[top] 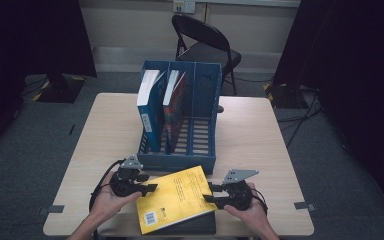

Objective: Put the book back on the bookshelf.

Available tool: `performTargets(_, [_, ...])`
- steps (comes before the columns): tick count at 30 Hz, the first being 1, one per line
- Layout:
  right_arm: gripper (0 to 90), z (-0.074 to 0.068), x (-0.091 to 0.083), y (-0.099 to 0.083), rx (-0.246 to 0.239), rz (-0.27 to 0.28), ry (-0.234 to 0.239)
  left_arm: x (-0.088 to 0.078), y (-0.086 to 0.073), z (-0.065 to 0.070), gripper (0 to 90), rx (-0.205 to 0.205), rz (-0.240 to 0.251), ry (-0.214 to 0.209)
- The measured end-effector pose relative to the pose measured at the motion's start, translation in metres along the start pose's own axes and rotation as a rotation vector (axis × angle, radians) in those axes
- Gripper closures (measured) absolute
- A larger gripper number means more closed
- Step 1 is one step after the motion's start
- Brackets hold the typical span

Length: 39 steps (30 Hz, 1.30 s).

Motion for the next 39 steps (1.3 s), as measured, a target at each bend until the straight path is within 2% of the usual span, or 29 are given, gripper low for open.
performTargets(3, [56.4,-0.003,0.002,0.002,-0.017,-0.002,-0.025,-0.002,-0.006,0.003,53.4,-0.008,0.029,-0.010])
performTargets(5, [57.4,-0.003,0.002,0.002,-0.014,-0.001,-0.030,-0.002,-0.008,0.006,54.2,0.014,0.035,-0.007])
performTargets(6, [58.3,-0.003,0.003,0.003,-0.014,0.000,-0.038,-0.003,-0.009,0.007,54.6,0.010,0.030,-0.011])
performTargets(8, [59.8,-0.005,0.004,0.005,-0.032,0.006,-0.062,-0.004,-0.012,0.010,54.7,0.023,0.027,-0.016])
performTargets(10, [60.6,-0.006,0.006,0.007,-0.045,0.008,-0.072,-0.005,-0.014,0.012,54.2,0.004,0.033,-0.011])
performTargets(12, [62.3,-0.009,0.006,0.009,-0.072,0.009,-0.100,-0.006,-0.017,0.013,54.6,-0.007,0.036,-0.032])
performTargets(13, [62.4,-0.010,0.007,0.010,-0.079,0.008,-0.109,-0.006,-0.019,0.012,54.9,-0.005,0.055,-0.047])
performTargets(15, [62.6,-0.008,0.007,0.010,-0.057,0.009,-0.098,-0.006,-0.019,0.009,55.6,-0.024,0.060,-0.066])
performTargets(17, [58.3,-0.005,0.007,0.008,0.004,0.007,-0.061,-0.004,-0.017,0.010,56.6,0.008,0.062,-0.053])
performTargets(20, [52.1,-0.005,0.005,0.004,0.050,-0.002,-0.018,-0.001,-0.010,0.013,56.1,0.034,0.025,-0.039])
performTargets(24, [43.3,-0.009,-0.001,-0.001,0.067,-0.022,-0.004,0.007,-0.001,0.007,58.9,-0.025,0.019,-0.088])
performTargets(30, [41.3,-0.017,-0.012,-0.015,0.039,-0.031,-0.003,0.016,0.005,0.011,53.6,0.001,0.018,-0.094])
performTargets(39, [39.3,-0.017,-0.007,-0.014,0.040,-0.011,0.002,0.013,-0.001,0.012,56.0,0.019,0.045,-0.104])
Point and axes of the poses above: each handheld gripper's, and its own axes: x roughly forward along the jaws, y roughly out of its top, z roughly to its right, the point moved 4 cm from there along x, roughly forward along the jaws, and after that the axes turned 9 degrees about -y, right-handed, at the moved point
